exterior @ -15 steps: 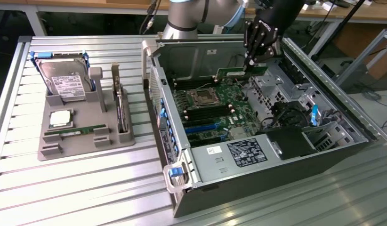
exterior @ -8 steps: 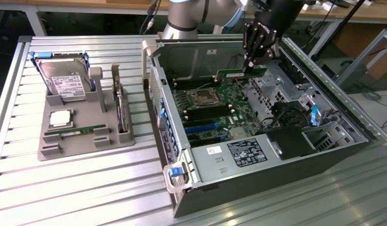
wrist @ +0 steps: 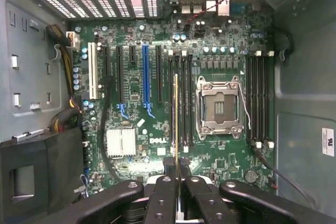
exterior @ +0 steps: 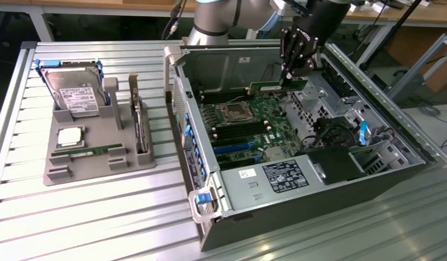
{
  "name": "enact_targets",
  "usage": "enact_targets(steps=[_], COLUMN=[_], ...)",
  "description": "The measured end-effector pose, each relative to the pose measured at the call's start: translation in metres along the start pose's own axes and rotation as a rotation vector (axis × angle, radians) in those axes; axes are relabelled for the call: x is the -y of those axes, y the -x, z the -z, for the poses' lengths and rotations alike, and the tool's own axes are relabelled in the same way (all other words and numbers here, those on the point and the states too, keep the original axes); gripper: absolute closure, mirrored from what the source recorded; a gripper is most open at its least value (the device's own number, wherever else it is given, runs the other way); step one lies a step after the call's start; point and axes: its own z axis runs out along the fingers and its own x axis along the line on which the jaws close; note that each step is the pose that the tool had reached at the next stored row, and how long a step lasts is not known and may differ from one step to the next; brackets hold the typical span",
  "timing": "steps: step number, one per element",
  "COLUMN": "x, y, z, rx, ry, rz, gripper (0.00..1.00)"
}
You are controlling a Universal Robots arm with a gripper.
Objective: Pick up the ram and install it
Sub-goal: 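Insert the ram into the slot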
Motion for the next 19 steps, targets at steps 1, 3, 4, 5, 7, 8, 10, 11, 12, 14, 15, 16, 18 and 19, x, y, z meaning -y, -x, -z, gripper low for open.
enact_targets(steps=[1, 3, 4, 5, 7, 8, 10, 11, 12, 14, 15, 16, 18, 19], x=[0.0, 0.0001, 0.0001, 0.0001, 0.0002, 0.0002, 0.0002, 0.0003, 0.0003, 0.0003, 0.0004, 0.0004, 0.0004, 0.0004], y=[0.0, 0.0, 0.0, 0.0, 0.0, 0.0, 0.0, 0.0, 0.0, 0.0, 0.0, 0.0, 0.0, 0.0], z=[-0.0006, -0.0019, -0.0024, -0.003, -0.0044, -0.0049, -0.0062, -0.0068, -0.0074, -0.0088, -0.0094, -0.0098, -0.0108, -0.0111], rx=[0.0, -0.0001, -0.0001, 0.0, -0.0001, -0.0001, -0.0001, 0.0, -0.0001, -0.0001, 0.0, 0.0, -0.0001, -0.0001], ry=[0.0, 0.0, 0.0, 0.0, 0.0, 0.0, 0.0, 0.0, 0.0, 0.0, 0.0, 0.0, 0.0, 0.0], rz=[0.0, 0.0, 0.0, 0.0, 0.0, 0.0, 0.0, 0.0, 0.0, 0.0, 0.0, 0.0, 0.0, 0.0], gripper=[0.87, 0.87, 0.87, 0.87, 0.87, 0.87, 0.87, 0.87, 0.87, 0.87, 0.87, 0.87, 0.87, 0.87])
